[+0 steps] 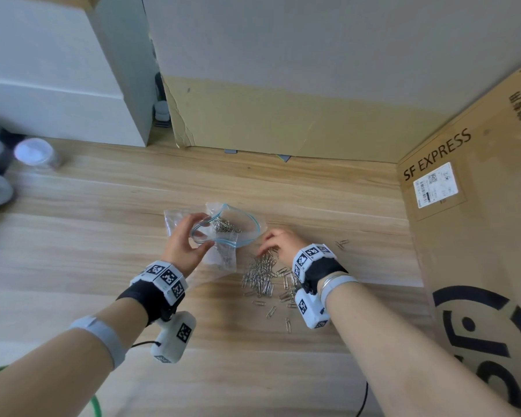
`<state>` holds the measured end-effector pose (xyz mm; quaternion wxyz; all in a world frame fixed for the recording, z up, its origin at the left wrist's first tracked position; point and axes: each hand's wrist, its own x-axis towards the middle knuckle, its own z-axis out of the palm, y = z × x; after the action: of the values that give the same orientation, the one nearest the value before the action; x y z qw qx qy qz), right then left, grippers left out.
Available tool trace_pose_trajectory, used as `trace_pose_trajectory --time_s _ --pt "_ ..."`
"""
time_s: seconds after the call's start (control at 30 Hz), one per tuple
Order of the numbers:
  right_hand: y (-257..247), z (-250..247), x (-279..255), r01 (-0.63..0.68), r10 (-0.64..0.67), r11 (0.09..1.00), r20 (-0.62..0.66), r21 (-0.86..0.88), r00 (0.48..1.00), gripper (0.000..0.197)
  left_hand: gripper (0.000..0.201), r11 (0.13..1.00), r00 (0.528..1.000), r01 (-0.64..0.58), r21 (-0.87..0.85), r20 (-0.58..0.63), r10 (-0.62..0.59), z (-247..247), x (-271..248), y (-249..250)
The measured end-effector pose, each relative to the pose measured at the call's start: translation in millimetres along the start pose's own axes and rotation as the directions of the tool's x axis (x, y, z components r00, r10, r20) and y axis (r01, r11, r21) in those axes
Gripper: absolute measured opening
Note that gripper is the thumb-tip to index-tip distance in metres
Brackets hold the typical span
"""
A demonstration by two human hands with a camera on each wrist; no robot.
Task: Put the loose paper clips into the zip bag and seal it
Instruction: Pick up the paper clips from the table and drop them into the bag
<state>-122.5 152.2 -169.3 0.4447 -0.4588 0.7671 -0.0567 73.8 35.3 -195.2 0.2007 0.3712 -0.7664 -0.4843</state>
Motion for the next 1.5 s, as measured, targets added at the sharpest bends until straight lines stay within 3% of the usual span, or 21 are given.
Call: trace_pose_trajectory --time_s 0.13,0.23,0.3,0.47,0.53,0.67,0.8,0.9,1.0,1.2,1.37,1.5 --pt "7.0 -6.0 -9.8 -0.100 0.099 0.995 0.066 0.008 0.993 0.033 0.047 1.000 1.000 -0.011 0.016 -0.003 0.011 3.2 1.3 2.2" --pt "6.6 8.6 -6.4 0.051 -0.056 0.994 -0.056 -0.093 0.997 0.055 0.046 0.999 1.000 -0.027 0.031 -0.003 0.027 3.9 1.0 5.1" --pt "7.9 21.6 -0.5 0.134 -0.143 0.975 -0.038 -0.178 0.989 0.065 0.046 0.999 1.000 -0.023 0.029 0.005 0.022 4.1 0.2 6.7" --pt "14.8 27.7 -4.4 0.202 -0.184 0.932 0.089 -0.300 0.979 0.054 0.045 1.000 1.000 0.000 0.015 0.027 0.000 3.7 -0.9 8.0" --pt "25.0 24.1 -12.2 0.157 -0.143 0.945 0.069 -0.288 0.987 0.047 0.045 1.000 0.999 0.001 0.011 0.033 -0.002 4.3 -1.8 8.9" --pt "40.1 19.0 -21.9 0.051 -0.086 0.968 -0.132 -0.246 0.988 0.035 0.046 1.000 0.999 0.013 0.016 0.048 -0.014 7.8 -3.9 12.0" --pt "47.0 25.0 -30.4 -0.199 0.169 0.944 -0.134 -0.264 0.977 0.092 0.047 0.999 0.999 0.011 0.035 0.047 -0.012 12.7 -4.9 13.2" --pt "47.2 39.0 -32.3 -0.231 0.207 0.929 -0.111 -0.289 0.972 0.101 0.047 0.999 0.998 0.005 0.042 0.059 -0.008 13.6 -5.9 11.8" --pt "46.3 45.0 -26.9 -0.205 0.166 0.933 -0.152 -0.296 0.974 0.091 0.047 0.999 0.998 0.018 0.033 0.055 -0.020 12.1 -7.6 11.0" --pt "47.1 41.0 -23.5 -0.076 0.018 0.966 -0.225 -0.247 0.974 0.037 0.047 0.999 0.998 0.033 0.034 0.055 -0.035 10.2 -8.3 10.4" --pt "42.1 41.2 -20.4 -0.024 -0.042 0.964 -0.241 -0.264 0.970 0.025 0.047 0.999 0.998 0.035 0.018 0.052 -0.036 11.4 -8.1 8.2" --pt "39.3 40.5 -15.2 -0.041 -0.015 0.976 -0.254 -0.215 0.967 0.023 0.048 1.000 0.998 0.030 0.007 0.057 -0.031 11.8 -6.7 5.0"
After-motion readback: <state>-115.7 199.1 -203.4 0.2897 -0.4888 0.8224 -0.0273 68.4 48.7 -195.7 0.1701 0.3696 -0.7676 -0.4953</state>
